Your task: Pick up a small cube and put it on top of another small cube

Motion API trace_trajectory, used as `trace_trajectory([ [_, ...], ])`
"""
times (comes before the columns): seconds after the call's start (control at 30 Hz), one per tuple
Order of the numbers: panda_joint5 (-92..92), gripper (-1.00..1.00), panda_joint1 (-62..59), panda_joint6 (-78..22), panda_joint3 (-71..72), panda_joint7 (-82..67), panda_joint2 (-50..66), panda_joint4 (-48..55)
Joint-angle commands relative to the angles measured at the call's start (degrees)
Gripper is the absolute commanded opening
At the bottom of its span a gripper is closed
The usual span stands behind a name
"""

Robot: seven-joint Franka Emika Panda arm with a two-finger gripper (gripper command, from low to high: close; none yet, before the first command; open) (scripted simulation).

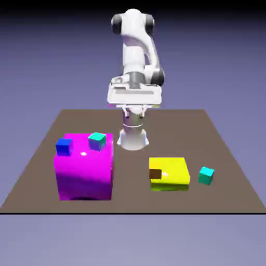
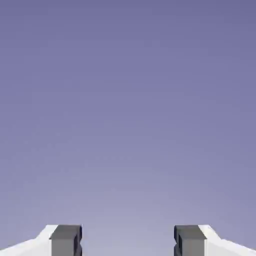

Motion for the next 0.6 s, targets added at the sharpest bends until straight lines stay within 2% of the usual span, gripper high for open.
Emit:
trace_trajectory([
  [0.0,0.10,0.00,1.88,-0.44,-0.67,-2.50,1.22,0.49],
  [0.57,1.84,0.00,33.72,-7.84,-12.12,-44.86,21.92,8.78],
])
